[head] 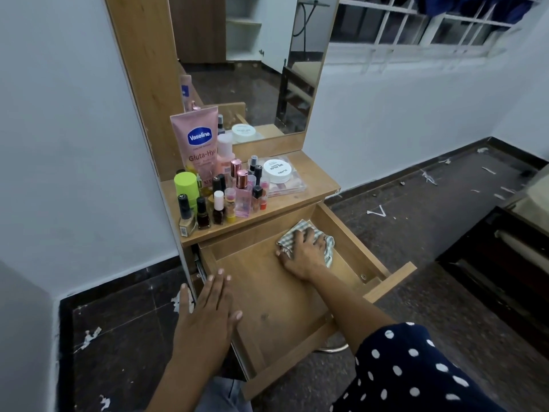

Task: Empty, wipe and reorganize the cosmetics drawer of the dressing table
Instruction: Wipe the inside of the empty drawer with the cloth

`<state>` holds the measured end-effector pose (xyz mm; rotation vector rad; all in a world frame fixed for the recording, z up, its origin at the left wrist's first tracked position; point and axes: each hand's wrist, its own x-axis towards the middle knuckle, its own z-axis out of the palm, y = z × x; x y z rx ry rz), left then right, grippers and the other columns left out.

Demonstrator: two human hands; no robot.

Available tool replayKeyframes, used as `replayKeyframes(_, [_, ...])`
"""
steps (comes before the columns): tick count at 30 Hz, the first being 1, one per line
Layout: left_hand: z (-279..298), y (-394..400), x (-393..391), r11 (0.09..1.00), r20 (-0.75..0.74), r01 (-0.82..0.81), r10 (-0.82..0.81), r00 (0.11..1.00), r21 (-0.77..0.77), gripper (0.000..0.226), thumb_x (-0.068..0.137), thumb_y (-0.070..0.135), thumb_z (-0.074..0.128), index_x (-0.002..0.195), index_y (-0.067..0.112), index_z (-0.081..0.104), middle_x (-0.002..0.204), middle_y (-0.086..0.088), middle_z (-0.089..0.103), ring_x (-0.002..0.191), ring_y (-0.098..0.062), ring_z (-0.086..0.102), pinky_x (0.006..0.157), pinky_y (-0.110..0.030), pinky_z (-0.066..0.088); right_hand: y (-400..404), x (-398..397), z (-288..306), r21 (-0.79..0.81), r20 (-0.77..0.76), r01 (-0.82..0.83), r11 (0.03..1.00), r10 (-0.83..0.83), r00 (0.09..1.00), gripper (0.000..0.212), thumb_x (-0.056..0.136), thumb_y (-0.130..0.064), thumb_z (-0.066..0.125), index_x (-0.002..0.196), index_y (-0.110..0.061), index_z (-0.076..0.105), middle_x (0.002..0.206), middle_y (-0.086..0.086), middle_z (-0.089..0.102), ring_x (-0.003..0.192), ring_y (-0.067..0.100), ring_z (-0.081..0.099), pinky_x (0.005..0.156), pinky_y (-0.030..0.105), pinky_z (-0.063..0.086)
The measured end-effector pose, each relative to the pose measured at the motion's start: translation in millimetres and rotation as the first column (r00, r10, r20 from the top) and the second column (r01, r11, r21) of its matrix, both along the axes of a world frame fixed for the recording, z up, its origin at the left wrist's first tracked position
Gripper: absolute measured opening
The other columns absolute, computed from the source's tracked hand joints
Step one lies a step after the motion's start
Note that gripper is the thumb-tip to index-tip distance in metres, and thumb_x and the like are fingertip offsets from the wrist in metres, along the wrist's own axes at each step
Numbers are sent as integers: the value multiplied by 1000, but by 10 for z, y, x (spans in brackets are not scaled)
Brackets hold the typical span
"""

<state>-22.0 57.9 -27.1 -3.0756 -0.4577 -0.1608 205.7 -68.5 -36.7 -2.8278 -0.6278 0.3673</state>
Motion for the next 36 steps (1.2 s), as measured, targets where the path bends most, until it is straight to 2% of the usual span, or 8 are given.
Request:
replayKeyframes(8, [-16,-1,6,1000,-17,-6,6,1000,-8,76,100,45,2,122,1,60,129,-15,58,112,-29,61,112,-49,-5,27,139,-8,-72,-7,-53,996,53,999,73,93,-55,38,150,-17,13,158,20,-2,140,53,-5,117,55,0])
replayKeyframes(17, [40,6,-19,1000,-51,24,-24,998,9,78,100,45,1,120,1,63,127,-14,60,111,-29,62,112,-48,-5,-100,244,97,-194,-38,-137,971,133,990,53,99,-30,37,148,-17,22,157,21,9,138,47,24,115,50,18])
replayKeyframes(23, [65,5,-30,999,-76,38,-36,996,17,77,101,44,2,118,1,64,125,-14,62,109,-28,63,109,-49,3,-247,175,175,-262,-1,-165,951,170,985,41,96,-8,37,136,-4,44,138,18,49,122,32,52,103,39,40])
replayKeyframes(27, [33,10,-28,996,-110,87,-87,990,-5,77,100,44,2,119,1,63,125,-13,62,111,-27,62,111,-48,-1,-389,109,264,-283,-63,-167,945,155,986,37,97,-10,38,133,-4,46,137,16,50,125,31,49,105,41,40])
replayKeyframes(30, [-39,9,-13,996,-110,92,-89,990,18,75,100,44,4,118,1,64,125,-13,62,111,-26,62,113,-47,-7,-562,74,438,-162,-152,-144,976,120,981,32,97,-17,41,124,-4,50,129,14,55,118,32,52,96,39,44])
replayKeyframes(32, [48,14,-18,999,-120,34,-29,992,40,67,99,43,15,119,2,63,127,-13,60,114,-25,61,112,-45,-11,-700,78,616,21,-228,-75,997,78,971,24,97,-15,44,113,-2,58,109,11,62,106,30,58,77,30,44])
replayKeyframes(34, [165,12,-18,999,-73,17,-15,997,28,58,97,43,26,137,4,46,145,-11,40,132,-23,43,106,-43,-27,-861,84,798,228,-287,25,973,43,957,20,95,-9,46,100,-11,65,95,2,64,89,21,61,67,25,44])
replayKeyframes(36, [161,30,7,997,-81,11,-5,997,76,60,100,44,29,148,9,17,155,-5,9,144,-20,15,92,-40,-41,-989,113,964,354,-291,83,932,25,956,24,94,-6,44,99,-14,66,97,5,69,87,18,63,79,32,53])
